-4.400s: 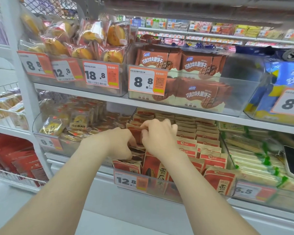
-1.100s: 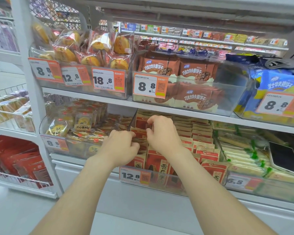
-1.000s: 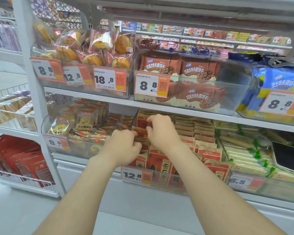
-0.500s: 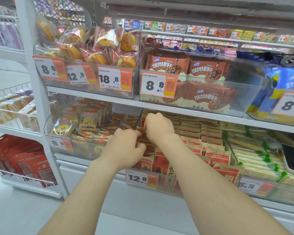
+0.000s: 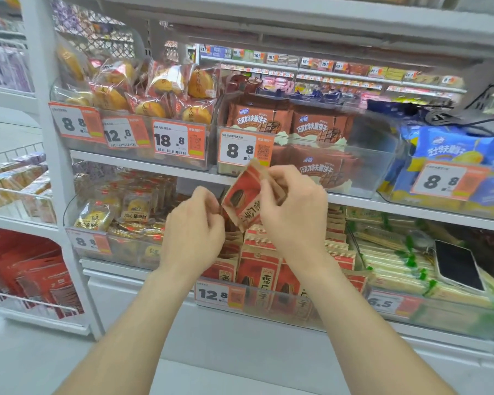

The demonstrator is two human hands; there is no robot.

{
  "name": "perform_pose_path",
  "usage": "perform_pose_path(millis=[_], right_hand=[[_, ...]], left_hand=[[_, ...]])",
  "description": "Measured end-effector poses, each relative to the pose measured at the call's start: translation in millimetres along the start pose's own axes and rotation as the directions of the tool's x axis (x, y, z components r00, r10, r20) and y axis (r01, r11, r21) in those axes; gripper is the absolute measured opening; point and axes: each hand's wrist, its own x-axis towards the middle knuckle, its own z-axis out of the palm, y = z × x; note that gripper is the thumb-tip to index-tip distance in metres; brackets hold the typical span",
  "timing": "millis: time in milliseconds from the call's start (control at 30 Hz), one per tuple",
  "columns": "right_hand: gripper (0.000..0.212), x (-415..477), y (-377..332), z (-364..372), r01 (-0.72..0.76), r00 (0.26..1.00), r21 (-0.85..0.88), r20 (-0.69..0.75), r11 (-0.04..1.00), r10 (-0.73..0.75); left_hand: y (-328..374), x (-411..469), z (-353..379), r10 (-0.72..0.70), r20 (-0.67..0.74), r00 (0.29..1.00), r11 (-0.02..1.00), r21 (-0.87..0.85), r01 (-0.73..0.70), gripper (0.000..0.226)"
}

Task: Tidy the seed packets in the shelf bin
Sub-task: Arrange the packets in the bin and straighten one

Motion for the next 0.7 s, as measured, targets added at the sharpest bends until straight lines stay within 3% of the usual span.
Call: perform_pose_path(millis=[167,333,400,500,567,633,700], right_hand=[[0.015,-10,-11,-45,-0.163,0.957,0.289,-0.185,0.944,0.222],[0.02,-28,2,-68,-0.363,0.91,0.346,-0.067,0.865,0.409],[0.018,-29,9,-73,-0.453,0.859,0.401,-0.041,0.796,0.51],[0.006,-31,13,-77,-0.596,0.739,0.529,0.068,0.604,0.67],[0.019,-32,15,-77,-0.648,0.692,0.578,0.175,0.495,0.701],[0.027,-33,17,-79,-0.639,0.729,0.587,0.255,0.498,0.635],[0.021,-33,21,-81,-0.605,0.782,0.542,0.268,0.584,0.562]], left_hand=[[50,-19,6,0.066,-0.075,0.995,0.965,-0.249,-0.083,0.014],[101,-43,26,0.14,0.106,0.984,0.915,-0.395,-0.088,0.008],[109,-46,39,0.068,0.174,0.982,0.9,-0.435,0.014,0.008],[118,-49,55,-0.08,0.312,0.947,0.807,-0.537,0.245,0.008],[125,-48,60,-0.183,0.385,0.905,0.717,-0.578,0.39,0.008],[130,-45,62,-0.286,0.407,0.867,0.607,-0.623,0.493,0.011],[130,-41,66,-0.36,0.393,0.846,0.53,-0.661,0.532,0.016]])
